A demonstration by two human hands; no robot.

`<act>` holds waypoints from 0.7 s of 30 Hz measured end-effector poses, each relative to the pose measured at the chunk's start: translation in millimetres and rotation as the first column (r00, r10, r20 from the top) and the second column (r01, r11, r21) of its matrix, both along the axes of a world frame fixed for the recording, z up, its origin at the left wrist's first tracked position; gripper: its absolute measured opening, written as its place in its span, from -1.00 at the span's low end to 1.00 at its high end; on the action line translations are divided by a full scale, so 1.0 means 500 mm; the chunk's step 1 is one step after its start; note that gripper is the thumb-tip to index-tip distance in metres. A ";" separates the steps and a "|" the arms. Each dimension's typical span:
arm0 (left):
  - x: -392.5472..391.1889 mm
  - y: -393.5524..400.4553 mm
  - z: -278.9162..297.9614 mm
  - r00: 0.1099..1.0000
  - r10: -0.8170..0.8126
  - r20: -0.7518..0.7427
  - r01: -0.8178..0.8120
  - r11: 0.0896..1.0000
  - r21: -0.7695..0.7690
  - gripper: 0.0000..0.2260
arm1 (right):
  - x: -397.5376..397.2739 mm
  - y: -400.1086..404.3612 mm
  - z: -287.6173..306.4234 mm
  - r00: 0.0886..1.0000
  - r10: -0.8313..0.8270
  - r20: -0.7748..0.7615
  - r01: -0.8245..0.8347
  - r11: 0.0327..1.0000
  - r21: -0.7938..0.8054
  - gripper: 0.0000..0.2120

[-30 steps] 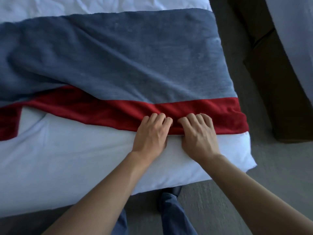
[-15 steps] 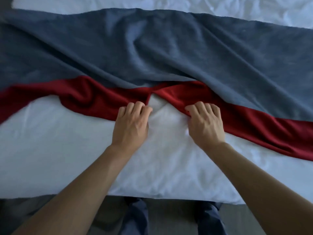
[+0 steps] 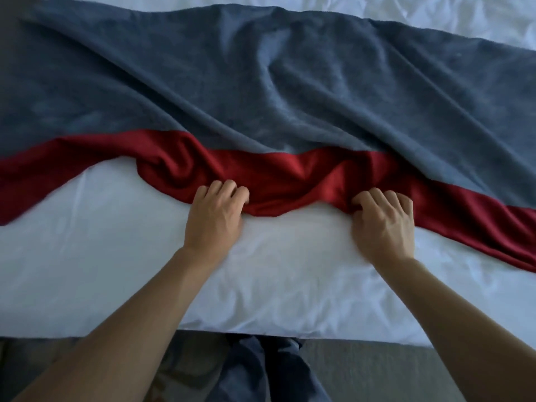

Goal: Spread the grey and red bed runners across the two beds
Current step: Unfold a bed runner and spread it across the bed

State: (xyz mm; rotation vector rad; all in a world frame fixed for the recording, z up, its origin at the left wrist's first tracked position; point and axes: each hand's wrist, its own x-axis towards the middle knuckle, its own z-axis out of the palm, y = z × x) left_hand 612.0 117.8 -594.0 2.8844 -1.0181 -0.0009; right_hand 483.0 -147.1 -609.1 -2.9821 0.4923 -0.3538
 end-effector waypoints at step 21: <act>0.066 0.151 0.038 0.998 0.054 -0.043 -0.056 0.997 -0.053 -0.76 | 0.156 0.360 0.063 0.946 0.324 0.018 -0.323 0.933 0.156 -0.67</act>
